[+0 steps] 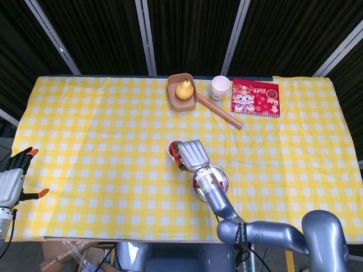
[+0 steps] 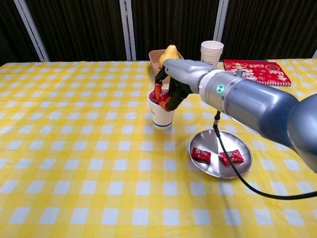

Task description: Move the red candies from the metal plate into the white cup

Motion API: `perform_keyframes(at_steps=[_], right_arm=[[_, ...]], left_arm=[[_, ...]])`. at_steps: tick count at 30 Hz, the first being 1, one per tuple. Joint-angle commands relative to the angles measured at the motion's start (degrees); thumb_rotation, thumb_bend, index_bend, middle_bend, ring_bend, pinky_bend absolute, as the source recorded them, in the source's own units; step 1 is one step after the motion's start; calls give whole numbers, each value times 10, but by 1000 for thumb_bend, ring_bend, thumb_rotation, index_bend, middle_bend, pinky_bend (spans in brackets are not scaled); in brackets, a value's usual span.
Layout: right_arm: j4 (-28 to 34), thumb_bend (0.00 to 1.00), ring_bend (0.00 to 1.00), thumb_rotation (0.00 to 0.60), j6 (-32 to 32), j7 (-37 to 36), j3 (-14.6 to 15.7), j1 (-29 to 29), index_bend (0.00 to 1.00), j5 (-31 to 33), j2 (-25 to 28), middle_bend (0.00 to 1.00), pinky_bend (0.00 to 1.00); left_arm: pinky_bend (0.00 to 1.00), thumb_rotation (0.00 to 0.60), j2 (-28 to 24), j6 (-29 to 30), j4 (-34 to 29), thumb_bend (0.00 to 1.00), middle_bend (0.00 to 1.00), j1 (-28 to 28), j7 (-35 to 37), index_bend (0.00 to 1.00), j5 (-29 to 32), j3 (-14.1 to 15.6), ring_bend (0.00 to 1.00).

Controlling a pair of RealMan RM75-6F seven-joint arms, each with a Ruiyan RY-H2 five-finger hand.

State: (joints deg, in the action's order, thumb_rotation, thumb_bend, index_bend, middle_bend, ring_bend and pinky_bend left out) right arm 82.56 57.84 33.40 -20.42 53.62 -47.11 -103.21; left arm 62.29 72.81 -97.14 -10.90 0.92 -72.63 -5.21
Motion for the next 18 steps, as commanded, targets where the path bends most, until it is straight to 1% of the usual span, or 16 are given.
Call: perform_keyframes(at_steps=[1, 7, 9, 11, 16, 18], right_arm=[[-19, 485, 967, 600, -8, -10, -4, 8, 577, 4, -8, 944, 1000], [-32, 485, 967, 600, -9, -16, -1, 14, 577, 0, -14, 944, 1000], [-35, 484, 967, 600, -9, -17, 0, 15, 561, 1, -16, 944, 1000], [-36, 485, 967, 600, -9, -16, 1, 17, 520, 3, -17, 944, 1000], [-33, 483, 967, 600, -1, -14, 3, 19, 320, -1, -17, 944, 1000], [-29, 479, 967, 600, 5, -15, 2, 19, 278, -5, -16, 944, 1000]], left_arm=[[0, 600, 0, 0, 0, 17, 0, 0, -1, 69, 0, 0, 0], [0, 600, 0, 0, 0, 17, 0, 0, -1, 69, 0, 0, 0], [0, 600, 0, 1, 0, 17, 0, 0, -1, 69, 0, 0, 0], [0, 600, 0, 1, 0, 17, 0, 0, -1, 69, -1, 1, 0], [0, 600, 0, 1, 0, 16, 0, 0, 0, 69, -2, 1, 0], [0, 600, -1, 0, 0, 17, 0, 0, 1, 69, -2, 1, 0]])
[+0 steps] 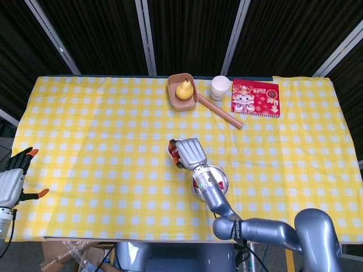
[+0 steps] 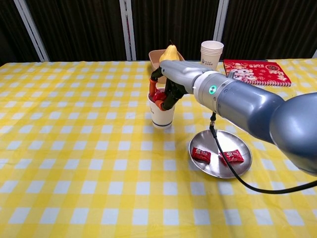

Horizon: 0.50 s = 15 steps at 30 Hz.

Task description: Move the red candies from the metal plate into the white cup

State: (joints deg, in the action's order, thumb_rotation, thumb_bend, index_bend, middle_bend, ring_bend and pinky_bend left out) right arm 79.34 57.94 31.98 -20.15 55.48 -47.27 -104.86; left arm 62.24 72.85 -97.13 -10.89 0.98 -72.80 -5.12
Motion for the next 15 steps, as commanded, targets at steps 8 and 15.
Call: perform_keyframes(at_steps=[8, 15], right_arm=[[23, 453, 967, 600, 20, 2, 5, -4, 159, -13, 7, 944, 1000], [65, 442, 967, 600, 43, 2, 10, -15, 126, -30, 25, 944, 1000]], left_arm=[[0, 600, 0, 2, 0, 16, 0, 0, 1, 69, -1, 0, 0], [0, 600, 1, 4, 1, 17, 0, 1, 0, 68, -3, 0, 0]])
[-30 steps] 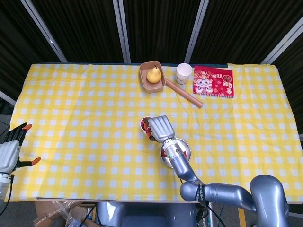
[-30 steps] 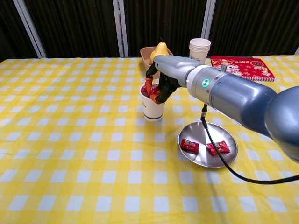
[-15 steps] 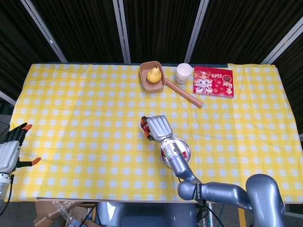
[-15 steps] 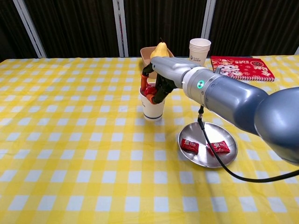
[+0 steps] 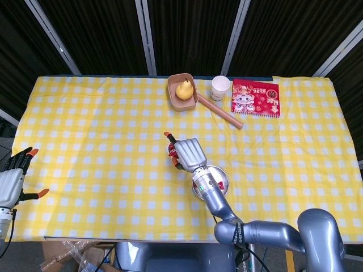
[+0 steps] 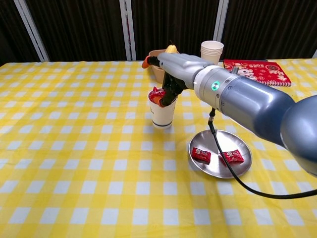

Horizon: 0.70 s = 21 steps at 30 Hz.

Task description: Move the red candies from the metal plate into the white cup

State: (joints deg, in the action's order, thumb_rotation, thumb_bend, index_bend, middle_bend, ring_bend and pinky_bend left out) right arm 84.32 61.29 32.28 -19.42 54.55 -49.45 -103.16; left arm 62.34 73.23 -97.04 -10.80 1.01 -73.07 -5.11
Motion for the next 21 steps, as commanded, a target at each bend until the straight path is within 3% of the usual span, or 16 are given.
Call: perform_keyframes(at_steps=[1, 7, 10, 12, 16, 19, 21], right_arm=[[24, 442, 967, 600, 15, -1, 3, -9, 126, -12, 12, 944, 1000], [92, 441, 905, 600, 56, -8, 23, -42, 88, -49, 52, 932, 968], [125, 430, 765, 600, 81, -10, 45, -69, 19, -77, 86, 797, 860], [144, 409, 578, 600, 96, -11, 62, -90, 0, -91, 113, 614, 722], [172, 337, 107, 600, 109, -20, 100, -131, 0, -106, 170, 213, 272], [180, 282, 0, 600, 115, -21, 138, -164, 0, -117, 222, 12, 64], [179, 263, 0, 600, 117, -24, 158, -181, 0, -126, 248, 0, 13]], left_arm=[[0, 600, 0, 1, 0, 17, 0, 0, 0, 68, 0, 0, 0], [0, 600, 1, 6, 2, 17, 0, 2, 1, 68, -5, 0, 0], [0, 600, 2, 10, 4, 16, 0, 3, 1, 67, -10, 1, 0], [0, 600, 3, 14, 6, 16, 0, 4, 2, 65, -14, 1, 0], [0, 600, 5, 22, 9, 17, 0, 6, 1, 60, -21, 2, 0], [0, 600, 9, 30, 14, 17, 0, 7, -4, 48, -28, 3, 0], [0, 600, 13, 35, 17, 17, 0, 8, -8, 42, -34, 3, 0]])
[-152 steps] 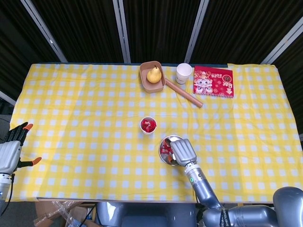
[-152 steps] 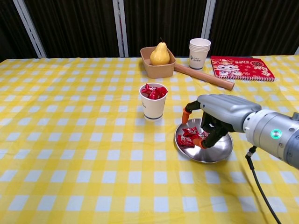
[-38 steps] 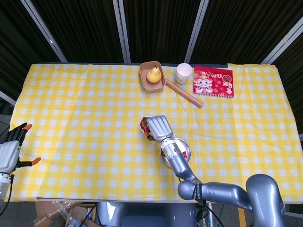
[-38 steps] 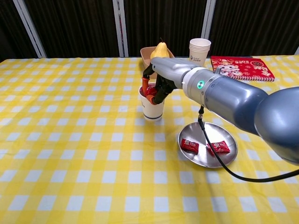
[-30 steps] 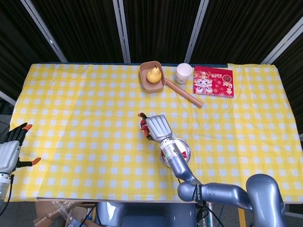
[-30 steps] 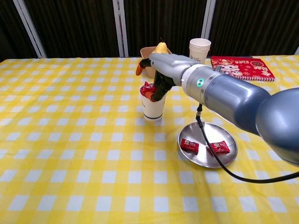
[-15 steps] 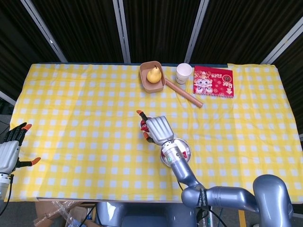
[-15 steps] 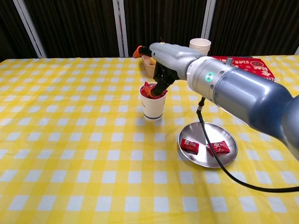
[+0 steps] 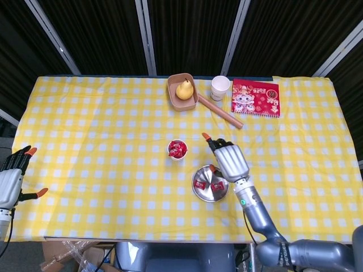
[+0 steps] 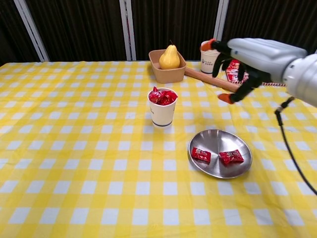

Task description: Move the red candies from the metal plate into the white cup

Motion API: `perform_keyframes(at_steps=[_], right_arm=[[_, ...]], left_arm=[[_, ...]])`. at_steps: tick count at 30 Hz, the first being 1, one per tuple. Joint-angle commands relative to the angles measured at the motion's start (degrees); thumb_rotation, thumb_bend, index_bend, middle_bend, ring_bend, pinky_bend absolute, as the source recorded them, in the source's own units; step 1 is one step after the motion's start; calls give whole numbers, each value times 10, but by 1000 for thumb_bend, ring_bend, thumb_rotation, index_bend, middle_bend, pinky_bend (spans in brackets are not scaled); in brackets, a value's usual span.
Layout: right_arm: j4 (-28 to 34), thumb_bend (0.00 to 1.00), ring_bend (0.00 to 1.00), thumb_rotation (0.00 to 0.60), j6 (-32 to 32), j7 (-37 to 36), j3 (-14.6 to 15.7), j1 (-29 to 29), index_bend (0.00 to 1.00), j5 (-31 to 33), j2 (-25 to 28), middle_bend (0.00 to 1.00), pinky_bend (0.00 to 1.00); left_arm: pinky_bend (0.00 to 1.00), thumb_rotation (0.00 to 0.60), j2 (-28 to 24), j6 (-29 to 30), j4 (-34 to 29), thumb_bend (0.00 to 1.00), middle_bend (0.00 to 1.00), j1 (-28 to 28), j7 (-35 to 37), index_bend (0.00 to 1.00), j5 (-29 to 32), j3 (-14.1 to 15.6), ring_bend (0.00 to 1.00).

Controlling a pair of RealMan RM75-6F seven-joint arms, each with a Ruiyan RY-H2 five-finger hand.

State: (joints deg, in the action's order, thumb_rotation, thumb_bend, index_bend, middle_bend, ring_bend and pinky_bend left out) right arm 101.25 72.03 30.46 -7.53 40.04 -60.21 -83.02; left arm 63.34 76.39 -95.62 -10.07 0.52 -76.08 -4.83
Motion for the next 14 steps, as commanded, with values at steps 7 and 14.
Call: perform_keyframes(at_steps=[7, 14], right_arm=[[-28, 259, 0, 600, 90, -51, 98, -120, 0, -107, 101, 0, 0], [-69, 259, 0, 600, 148, -128, 134, -196, 0, -158, 130, 0, 0]], left_arm=[[0, 600, 16, 32, 22, 16, 0, 7, -31, 3, -23, 3, 0], [0, 600, 25, 50, 29, 12, 0, 12, -56, 0, -26, 2, 0]])
